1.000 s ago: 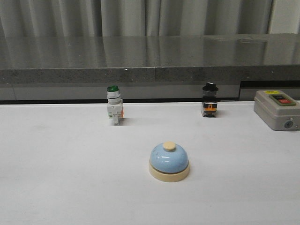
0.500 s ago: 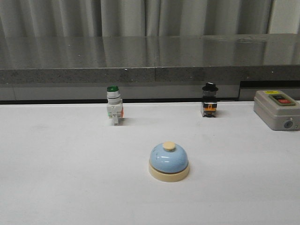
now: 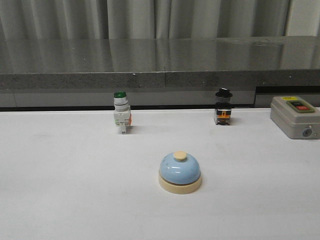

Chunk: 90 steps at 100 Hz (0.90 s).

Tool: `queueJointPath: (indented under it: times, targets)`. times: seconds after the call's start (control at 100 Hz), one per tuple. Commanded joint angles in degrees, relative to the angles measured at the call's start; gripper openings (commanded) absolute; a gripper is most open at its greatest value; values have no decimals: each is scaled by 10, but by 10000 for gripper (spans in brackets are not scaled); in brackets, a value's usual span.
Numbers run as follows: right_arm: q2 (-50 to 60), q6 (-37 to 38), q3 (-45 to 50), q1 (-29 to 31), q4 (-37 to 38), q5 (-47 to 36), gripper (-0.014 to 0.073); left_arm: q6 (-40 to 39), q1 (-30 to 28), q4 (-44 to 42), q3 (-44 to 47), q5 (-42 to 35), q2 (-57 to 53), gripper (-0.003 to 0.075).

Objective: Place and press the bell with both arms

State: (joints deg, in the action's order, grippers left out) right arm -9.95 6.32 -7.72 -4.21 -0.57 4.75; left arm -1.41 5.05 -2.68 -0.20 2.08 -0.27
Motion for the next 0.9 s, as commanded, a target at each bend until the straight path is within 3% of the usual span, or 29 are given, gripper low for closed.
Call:
queueJointPath:
  times: [0.0,0.23,0.89]
  targets:
    - [30,3,19,4,6,-78,-64,-5,0,1,32,-48,-18,-21]
    - [119,26,83,4,6,-120,-64,-5,0,1,32,-48,-18,-21]
    - [117,26,82,4,6,-117,-64,-5,0,1,32,-48,-18,-21]
